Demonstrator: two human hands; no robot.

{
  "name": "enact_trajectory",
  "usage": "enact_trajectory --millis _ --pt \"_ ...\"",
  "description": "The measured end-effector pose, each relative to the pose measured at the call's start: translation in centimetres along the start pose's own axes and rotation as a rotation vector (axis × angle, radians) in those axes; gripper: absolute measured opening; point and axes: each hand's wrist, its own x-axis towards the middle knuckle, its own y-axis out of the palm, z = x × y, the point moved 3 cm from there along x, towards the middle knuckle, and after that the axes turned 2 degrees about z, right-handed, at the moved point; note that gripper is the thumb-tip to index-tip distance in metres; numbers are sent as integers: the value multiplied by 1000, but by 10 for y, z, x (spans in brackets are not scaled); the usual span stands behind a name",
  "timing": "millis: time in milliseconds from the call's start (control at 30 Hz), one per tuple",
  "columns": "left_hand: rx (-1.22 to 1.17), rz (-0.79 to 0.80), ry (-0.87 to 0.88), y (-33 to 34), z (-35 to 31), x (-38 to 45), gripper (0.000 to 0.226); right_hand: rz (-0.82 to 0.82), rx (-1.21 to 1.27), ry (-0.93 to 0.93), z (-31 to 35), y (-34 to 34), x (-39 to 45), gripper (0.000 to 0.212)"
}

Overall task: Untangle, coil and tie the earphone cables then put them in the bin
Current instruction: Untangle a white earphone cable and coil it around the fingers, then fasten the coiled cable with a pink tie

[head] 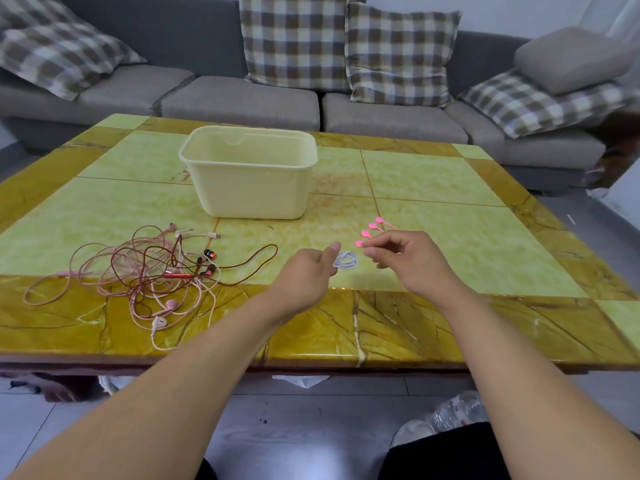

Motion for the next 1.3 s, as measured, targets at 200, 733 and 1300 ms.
enact_trajectory --millis 200,733,1300 --pt "-23 -76 0 5 -3 16 57 -286 -383 202 -44 -16 23 14" --pt "25 -28 -134 0 22 31 69 -98 -1064 259 -45 18 44 30" --pt "-184 18 -220 7 24 20 42 5 -622 58 48 68 4 14"
